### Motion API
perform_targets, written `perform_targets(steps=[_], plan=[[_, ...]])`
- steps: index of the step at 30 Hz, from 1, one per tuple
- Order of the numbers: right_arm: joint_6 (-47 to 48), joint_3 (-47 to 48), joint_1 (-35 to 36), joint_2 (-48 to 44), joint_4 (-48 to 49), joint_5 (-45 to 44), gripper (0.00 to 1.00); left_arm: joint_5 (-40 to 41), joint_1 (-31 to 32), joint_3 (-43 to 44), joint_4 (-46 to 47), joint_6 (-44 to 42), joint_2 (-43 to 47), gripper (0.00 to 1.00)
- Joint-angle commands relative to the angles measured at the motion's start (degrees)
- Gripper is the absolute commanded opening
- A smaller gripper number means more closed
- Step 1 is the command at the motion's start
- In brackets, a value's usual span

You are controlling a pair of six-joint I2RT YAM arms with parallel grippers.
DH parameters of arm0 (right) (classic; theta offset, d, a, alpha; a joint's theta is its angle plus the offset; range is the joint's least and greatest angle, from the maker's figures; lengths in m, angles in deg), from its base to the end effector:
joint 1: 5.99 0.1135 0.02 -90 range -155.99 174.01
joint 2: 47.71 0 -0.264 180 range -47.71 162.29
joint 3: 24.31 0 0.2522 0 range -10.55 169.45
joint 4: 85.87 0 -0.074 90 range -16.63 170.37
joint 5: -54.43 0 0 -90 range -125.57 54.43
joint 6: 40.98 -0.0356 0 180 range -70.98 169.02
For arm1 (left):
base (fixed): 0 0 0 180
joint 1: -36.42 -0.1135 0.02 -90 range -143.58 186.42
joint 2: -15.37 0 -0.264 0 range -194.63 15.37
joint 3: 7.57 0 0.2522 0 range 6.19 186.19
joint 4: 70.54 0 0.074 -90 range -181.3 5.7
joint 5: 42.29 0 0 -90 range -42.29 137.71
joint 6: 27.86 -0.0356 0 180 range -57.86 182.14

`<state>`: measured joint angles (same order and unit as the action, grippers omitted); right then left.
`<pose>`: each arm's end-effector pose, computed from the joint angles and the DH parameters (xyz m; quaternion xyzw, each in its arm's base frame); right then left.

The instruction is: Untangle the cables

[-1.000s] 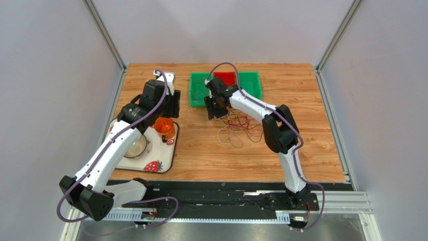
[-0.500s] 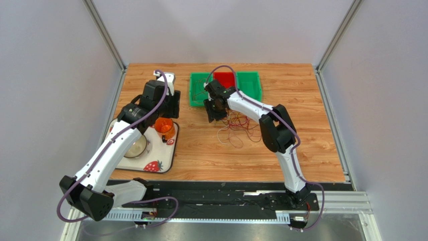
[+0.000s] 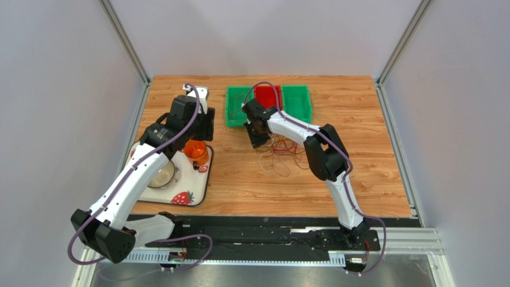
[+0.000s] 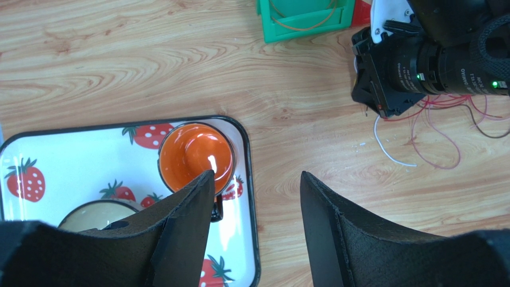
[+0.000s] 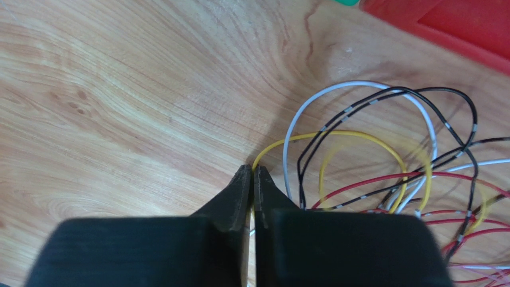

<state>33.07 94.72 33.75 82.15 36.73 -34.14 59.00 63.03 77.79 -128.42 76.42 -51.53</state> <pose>0.3666 0.3060 0.1670 -0.2047 0.9604 0.0990 0.1612 0.2175 -0.1012 0.3670 0.0549 0.8991 -0.0652 0.4294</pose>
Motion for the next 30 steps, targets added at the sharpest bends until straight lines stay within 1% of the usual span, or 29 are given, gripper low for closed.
perform_targets(steps=[1, 3, 5, 8, 9, 11, 12, 13, 14, 15, 16, 17, 19, 20, 21, 23, 25, 26, 27, 30], plan=[[-0.3, 0.4, 0.9, 0.1, 1.0, 0.8, 0.00, 0.4, -0.1, -0.1, 0.3, 1.1, 0.3, 0.63], [-0.3, 1.4, 0.9, -0.5, -0.3, 0.6, 0.00, 0.3, -0.1, -0.2, 0.3, 1.1, 0.0, 0.63], [-0.5, 4.7, 0.9, -1.4, -2.6, 0.6, 0.00, -0.1, -0.1, -0.2, 0.4, 1.3, -0.1, 0.62], [-1.2, 7.7, 0.9, -7.3, -5.7, 3.8, 0.00, -1.8, -0.1, -0.7, 1.8, 1.4, 0.2, 0.60], [-1.8, 7.9, 0.9, -12.2, -5.6, 6.5, 0.00, -2.3, -0.1, -0.8, 2.4, 1.5, 0.2, 0.60], [-2.5, 9.2, 0.9, -17.2, -5.7, 9.2, 0.00, -3.2, -0.1, -0.8, 3.1, 1.7, 0.4, 0.61], [-3.2, 9.6, 0.9, -19.4, -5.5, 11.2, 0.00, -4.9, -0.2, -0.7, 4.2, 2.1, 0.4, 0.62], [-3.5, 10.0, 0.9, -23.7, -5.4, 11.7, 0.00, -5.9, -0.1, -0.9, 5.3, 2.5, 1.4, 0.63], [-3.7, 10.6, 0.9, -25.8, -5.2, 11.8, 0.00, -6.9, -0.1, -2.3, 6.9, 2.9, 2.1, 0.64], [-3.7, 10.8, 0.9, -27.6, -5.1, 10.8, 0.00, -8.8, 0.0, -3.1, 10.0, 3.9, 3.0, 0.67], [-3.7, 10.9, 0.9, -31.6, -5.1, 9.7, 0.00, -9.7, -0.1, -4.0, 11.7, 4.6, 4.6, 0.70], [-3.7, 10.9, 0.9, -33.4, -4.9, 8.5, 0.00, -10.8, -0.1, -6.3, 13.3, 6.1, 5.4, 0.75], [-3.3, 10.0, 0.9, -36.9, -3.9, 6.2, 0.00, -15.4, 0.0, -9.3, 20.1, 7.6, 7.5, 0.89], [-3.0, 9.3, 0.9, -40.4, -3.0, 6.2, 0.00, -17.2, 0.2, -12.4, 22.7, 9.4, 7.6, 0.98], [-2.8, 6.2, 0.9, -42.0, -0.2, 6.1, 0.00, -19.1, 0.5, -13.7, 27.0, 10.1, 7.5, 0.99], [-2.8, 2.9, 0.8, -45.0, 2.2, 4.8, 0.00, -18.4, 3.2, -16.4, 30.1, 11.5, 6.0, 0.99], [-3.0, -0.6, 0.4, -45.2, 2.9, 3.6, 0.00, -14.9, 6.8, -17.9, 35.0, 12.1, 4.8, 0.99], [-3.6, -1.5, 0.2, -45.0, 2.8, 3.7, 0.00, -14.5, 7.8, -20.0, 37.2, 12.8, 4.4, 0.99], [-3.7, -2.2, -0.1, -44.2, 2.5, 3.8, 0.00, -14.2, 8.8, -21.0, 42.0, 13.0, 4.0, 0.99], [-4.1, -4.8, -0.3, -43.6, 2.7, 3.7, 0.00, -13.6, 12.1, -22.4, 48.1, 12.2, -0.4, 0.99]])
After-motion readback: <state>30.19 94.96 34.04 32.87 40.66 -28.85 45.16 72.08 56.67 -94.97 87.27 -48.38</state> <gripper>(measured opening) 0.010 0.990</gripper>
